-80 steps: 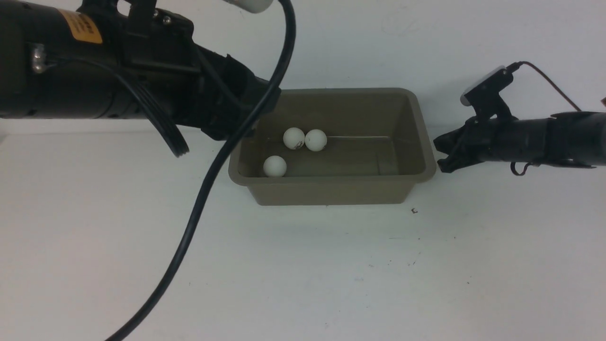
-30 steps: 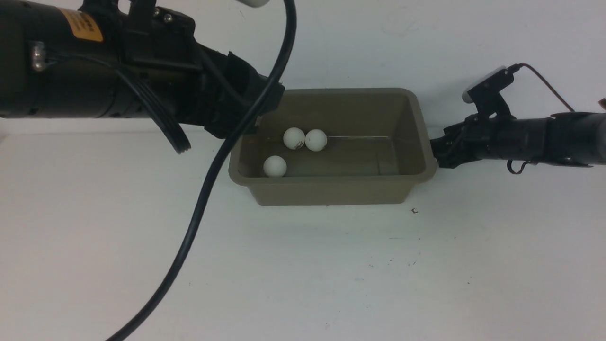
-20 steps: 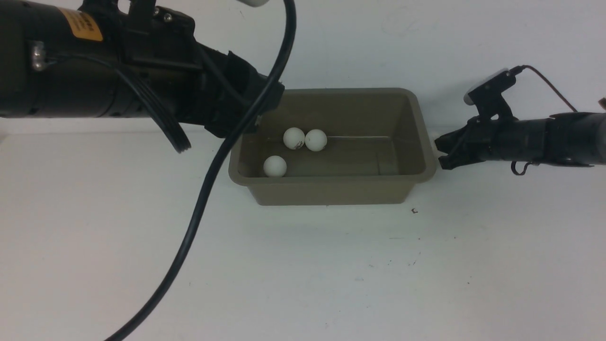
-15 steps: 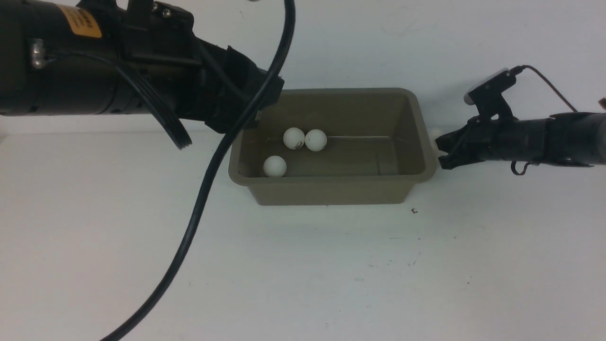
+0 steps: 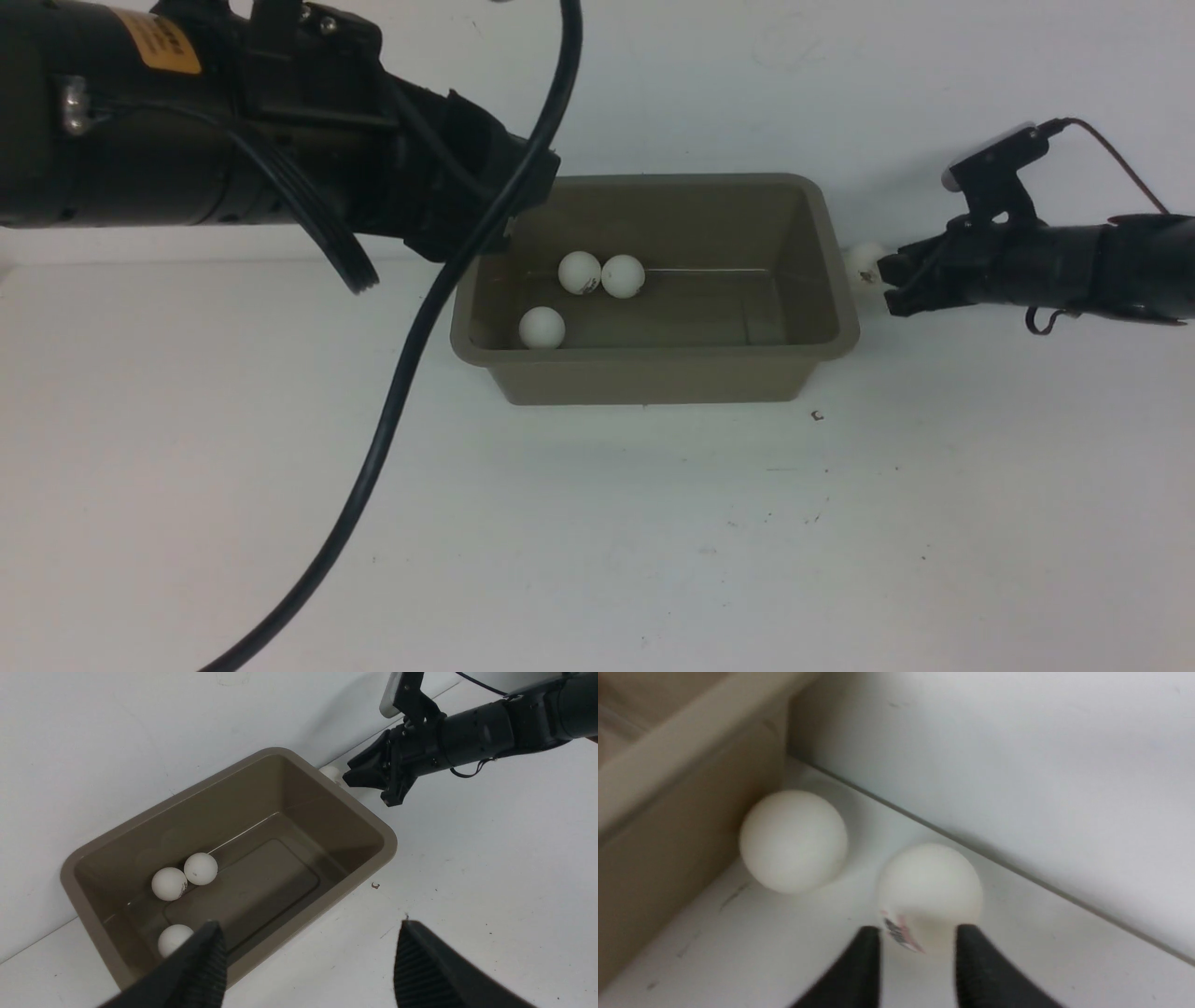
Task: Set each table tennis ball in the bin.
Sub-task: Use the right arm to clamp the table tennis ball closest to it
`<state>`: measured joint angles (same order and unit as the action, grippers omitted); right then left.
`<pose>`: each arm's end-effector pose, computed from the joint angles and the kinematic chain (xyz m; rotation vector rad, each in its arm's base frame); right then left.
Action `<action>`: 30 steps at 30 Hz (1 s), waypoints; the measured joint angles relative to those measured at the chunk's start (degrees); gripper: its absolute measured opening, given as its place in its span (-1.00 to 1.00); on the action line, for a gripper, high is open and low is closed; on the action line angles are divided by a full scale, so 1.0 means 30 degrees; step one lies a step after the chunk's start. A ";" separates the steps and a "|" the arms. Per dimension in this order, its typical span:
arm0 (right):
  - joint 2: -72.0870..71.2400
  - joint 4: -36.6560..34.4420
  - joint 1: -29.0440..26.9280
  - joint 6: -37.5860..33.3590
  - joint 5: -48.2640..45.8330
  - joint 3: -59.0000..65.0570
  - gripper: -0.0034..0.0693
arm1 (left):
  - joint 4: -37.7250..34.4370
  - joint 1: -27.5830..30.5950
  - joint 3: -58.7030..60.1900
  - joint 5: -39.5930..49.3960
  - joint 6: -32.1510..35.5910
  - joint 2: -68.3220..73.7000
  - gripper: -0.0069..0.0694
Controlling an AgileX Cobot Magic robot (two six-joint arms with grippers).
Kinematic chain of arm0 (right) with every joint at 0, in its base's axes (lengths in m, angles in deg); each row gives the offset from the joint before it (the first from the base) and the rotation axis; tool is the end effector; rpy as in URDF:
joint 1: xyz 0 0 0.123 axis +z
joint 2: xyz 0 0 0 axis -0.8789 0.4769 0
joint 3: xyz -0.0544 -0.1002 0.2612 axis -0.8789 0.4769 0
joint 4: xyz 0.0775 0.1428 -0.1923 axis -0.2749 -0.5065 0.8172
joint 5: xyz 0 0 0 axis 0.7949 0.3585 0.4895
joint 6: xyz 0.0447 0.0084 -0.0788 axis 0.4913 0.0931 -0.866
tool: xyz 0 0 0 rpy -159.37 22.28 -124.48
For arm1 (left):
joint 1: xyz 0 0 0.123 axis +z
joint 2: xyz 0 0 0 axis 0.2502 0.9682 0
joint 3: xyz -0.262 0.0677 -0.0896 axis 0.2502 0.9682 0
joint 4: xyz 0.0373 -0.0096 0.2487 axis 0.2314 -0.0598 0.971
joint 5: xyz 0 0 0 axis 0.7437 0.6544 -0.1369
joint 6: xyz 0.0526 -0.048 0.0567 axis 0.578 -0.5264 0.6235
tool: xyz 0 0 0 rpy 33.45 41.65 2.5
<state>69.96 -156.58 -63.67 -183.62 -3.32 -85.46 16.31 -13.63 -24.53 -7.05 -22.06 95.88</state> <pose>0.4806 0.0276 0.1333 -0.6607 1.9892 0.3083 0.2280 -0.1396 0.4046 0.6715 1.9383 -0.4399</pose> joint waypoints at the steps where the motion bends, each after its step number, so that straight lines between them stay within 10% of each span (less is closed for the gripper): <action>1: 0.0000 0.0000 0.0000 -0.0018 -0.0145 0.0000 -0.08 | 0.0000 0.0000 0.0000 0.0000 0.0000 0.0000 0.33; 7: 0.0136 -0.0023 0.0000 -0.0018 -0.0148 -0.0191 0.34 | 0.0000 0.0000 0.0000 0.0000 0.0000 0.0000 0.33; 30: 0.2513 -0.0099 0.0017 0.0475 0.0815 -0.3372 0.38 | -0.0022 0.0000 0.0000 0.0000 0.0000 0.0000 0.33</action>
<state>77.50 -156.88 -63.61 -182.19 -0.87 -95.58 16.24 -13.63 -24.53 -7.05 -22.06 95.88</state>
